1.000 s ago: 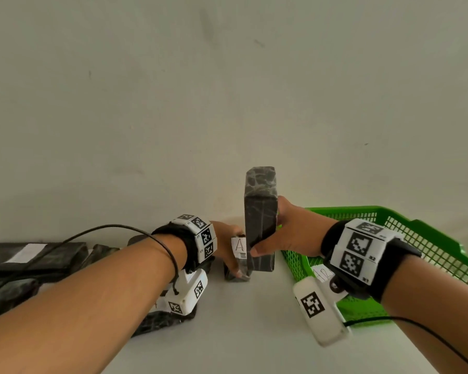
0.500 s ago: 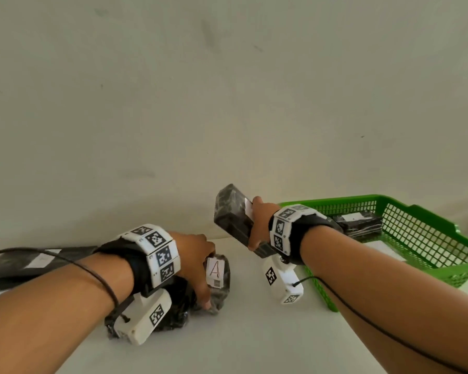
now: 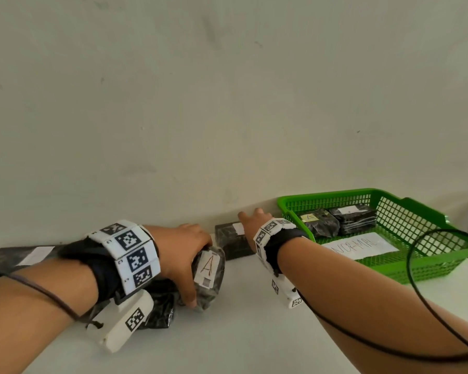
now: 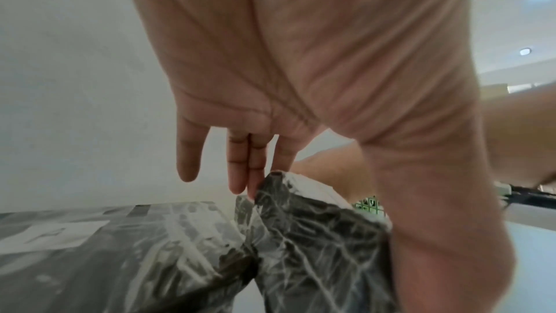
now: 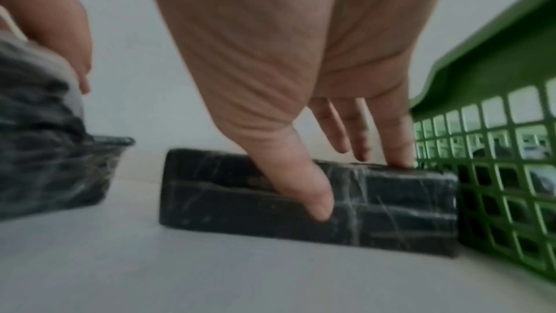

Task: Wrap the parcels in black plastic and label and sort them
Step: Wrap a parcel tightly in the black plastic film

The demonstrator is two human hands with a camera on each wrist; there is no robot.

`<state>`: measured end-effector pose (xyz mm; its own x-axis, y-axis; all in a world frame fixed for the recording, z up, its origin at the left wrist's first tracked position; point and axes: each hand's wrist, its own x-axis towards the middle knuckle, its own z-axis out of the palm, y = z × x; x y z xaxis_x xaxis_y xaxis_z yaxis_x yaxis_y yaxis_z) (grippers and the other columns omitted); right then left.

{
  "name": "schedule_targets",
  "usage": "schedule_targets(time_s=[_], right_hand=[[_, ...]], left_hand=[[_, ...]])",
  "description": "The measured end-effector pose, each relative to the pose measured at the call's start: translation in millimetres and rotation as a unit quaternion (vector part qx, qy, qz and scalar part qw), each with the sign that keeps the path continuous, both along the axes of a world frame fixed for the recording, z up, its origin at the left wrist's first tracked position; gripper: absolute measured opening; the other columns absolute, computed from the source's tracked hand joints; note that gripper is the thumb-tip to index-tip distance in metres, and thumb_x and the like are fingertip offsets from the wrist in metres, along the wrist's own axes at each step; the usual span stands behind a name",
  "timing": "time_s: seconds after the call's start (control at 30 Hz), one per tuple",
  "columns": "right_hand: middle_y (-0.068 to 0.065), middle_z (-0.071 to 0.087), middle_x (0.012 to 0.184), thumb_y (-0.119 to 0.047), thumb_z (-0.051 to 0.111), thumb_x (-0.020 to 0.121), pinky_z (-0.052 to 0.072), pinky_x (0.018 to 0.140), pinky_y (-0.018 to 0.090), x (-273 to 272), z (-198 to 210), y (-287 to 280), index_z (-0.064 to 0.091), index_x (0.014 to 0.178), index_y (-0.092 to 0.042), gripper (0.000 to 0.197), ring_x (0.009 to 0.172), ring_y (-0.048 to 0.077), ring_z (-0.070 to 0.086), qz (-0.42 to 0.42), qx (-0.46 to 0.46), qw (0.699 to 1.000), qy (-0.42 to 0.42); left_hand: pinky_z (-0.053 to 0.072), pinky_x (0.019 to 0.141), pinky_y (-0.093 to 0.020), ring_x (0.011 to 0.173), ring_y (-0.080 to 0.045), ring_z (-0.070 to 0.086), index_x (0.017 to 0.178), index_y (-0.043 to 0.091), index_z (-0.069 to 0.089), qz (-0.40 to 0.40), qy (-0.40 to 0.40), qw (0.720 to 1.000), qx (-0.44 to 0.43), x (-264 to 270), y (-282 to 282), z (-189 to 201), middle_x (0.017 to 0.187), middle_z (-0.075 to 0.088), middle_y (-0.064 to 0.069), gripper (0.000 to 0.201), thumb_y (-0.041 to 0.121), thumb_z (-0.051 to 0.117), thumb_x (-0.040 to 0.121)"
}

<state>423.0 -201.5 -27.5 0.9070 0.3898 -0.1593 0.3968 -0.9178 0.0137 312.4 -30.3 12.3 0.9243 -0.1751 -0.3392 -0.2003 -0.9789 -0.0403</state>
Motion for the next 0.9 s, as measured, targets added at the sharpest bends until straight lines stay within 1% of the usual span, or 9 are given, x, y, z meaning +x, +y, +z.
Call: schedule_targets(time_s=[0.17, 0.33, 0.4, 0.47, 0.53, 0.6, 0.67, 0.8, 0.9], right_hand=[[0.023, 0.053, 0.14, -0.004, 0.048, 0.103, 0.051, 0.103, 0.049, -0.8, -9.5, -9.0, 0.054, 0.144, -0.01, 0.042, 0.125, 0.048, 0.06, 0.039, -0.02, 0.999, -0.015], [0.026, 0.054, 0.14, -0.003, 0.042, 0.104, 0.051, 0.103, 0.047, -3.8, -11.5, -17.5, 0.058, 0.138, -0.003, 0.038, 0.127, 0.046, 0.06, 0.004, -0.014, 1.0, -0.017], [0.023, 0.061, 0.136, -0.003, 0.046, 0.103, 0.053, 0.1, 0.043, -8.7, -7.6, -18.0, 0.063, 0.132, -0.002, 0.034, 0.123, 0.042, 0.063, -0.001, 0.019, 1.0, -0.014], [0.019, 0.068, 0.129, -0.006, 0.048, 0.103, 0.055, 0.097, 0.04, -17.0, 4.4, -16.6, 0.066, 0.128, -0.003, 0.031, 0.117, 0.037, 0.066, -0.01, 0.119, 0.993, -0.01], [0.017, 0.072, 0.121, -0.013, 0.045, 0.107, 0.057, 0.096, 0.043, -30.7, 24.0, -13.9, 0.069, 0.124, -0.004, 0.031, 0.109, 0.035, 0.069, -0.026, 0.297, 0.954, 0.002], [0.019, 0.074, 0.113, -0.024, 0.046, 0.111, 0.059, 0.095, 0.049, -53.1, 47.0, -12.7, 0.068, 0.126, -0.005, 0.032, 0.1, 0.034, 0.072, -0.034, 0.515, 0.853, 0.074], [0.018, 0.075, 0.109, -0.03, 0.05, 0.111, 0.063, 0.091, 0.048, -82.6, 68.1, -16.8, 0.065, 0.13, -0.011, 0.031, 0.096, 0.031, 0.075, -0.007, 0.633, 0.756, 0.166], [0.014, 0.079, 0.106, -0.019, 0.063, 0.105, 0.065, 0.086, 0.046, -132.9, 95.6, -37.6, 0.062, 0.132, -0.018, 0.027, 0.097, 0.026, 0.079, 0.082, 0.671, 0.72, 0.154], [0.019, 0.077, 0.109, -0.01, 0.069, 0.099, 0.064, 0.087, 0.05, -164.1, 114.1, -56.5, 0.059, 0.134, -0.016, 0.037, 0.099, 0.03, 0.078, 0.091, 0.709, 0.67, 0.198]], left_hand=[[0.051, 0.101, -0.038, 0.113, -0.009, 0.051, 0.133, 0.031, 0.047, 0.022, -0.013, 0.999, -0.042, 2.3, 5.1, 9.8, 0.123, 0.047, 0.011, 0.092, 0.056, 0.095, 0.058], [0.049, 0.103, -0.037, 0.116, -0.011, 0.049, 0.141, 0.025, 0.042, 0.033, -0.086, 0.992, -0.081, 3.9, 3.2, 17.9, 0.127, 0.044, 0.008, 0.101, 0.051, 0.096, 0.059], [0.047, 0.105, -0.035, 0.118, -0.011, 0.047, 0.143, 0.022, 0.04, 0.03, -0.12, 0.988, -0.089, 1.6, 3.2, 23.1, 0.128, 0.042, 0.007, 0.104, 0.052, 0.095, 0.06], [0.045, 0.108, -0.034, 0.122, -0.012, 0.043, 0.146, 0.021, 0.037, 0.029, -0.159, 0.982, -0.097, -3.9, 3.5, 30.7, 0.131, 0.04, 0.006, 0.107, 0.053, 0.094, 0.061], [0.043, 0.111, -0.037, 0.128, -0.013, 0.04, 0.147, 0.021, 0.035, 0.031, -0.206, 0.973, -0.105, -12.4, 2.9, 39.5, 0.134, 0.038, 0.006, 0.111, 0.056, 0.094, 0.06], [0.044, 0.112, -0.039, 0.132, -0.013, 0.038, 0.148, 0.022, 0.033, 0.031, -0.24, 0.964, -0.105, -25.8, -1.3, 50.2, 0.137, 0.036, 0.006, 0.112, 0.06, 0.092, 0.06], [0.046, 0.11, -0.039, 0.133, -0.012, 0.037, 0.149, 0.022, 0.032, 0.021, -0.274, 0.956, -0.106, -42.1, -8.4, 61.5, 0.138, 0.034, 0.006, 0.113, 0.061, 0.091, 0.061], [0.045, 0.108, -0.031, 0.13, -0.01, 0.036, 0.152, 0.023, 0.027, -0.015, -0.339, 0.929, -0.148, -84.2, -22.0, 79.2, 0.138, 0.028, 0.008, 0.117, 0.056, 0.093, 0.061], [0.044, 0.109, -0.026, 0.131, -0.005, 0.042, 0.158, 0.033, 0.021, -0.022, -0.311, 0.912, -0.268, -123.3, -25.8, 91.2, 0.142, 0.03, 0.015, 0.122, 0.051, 0.095, 0.063]])
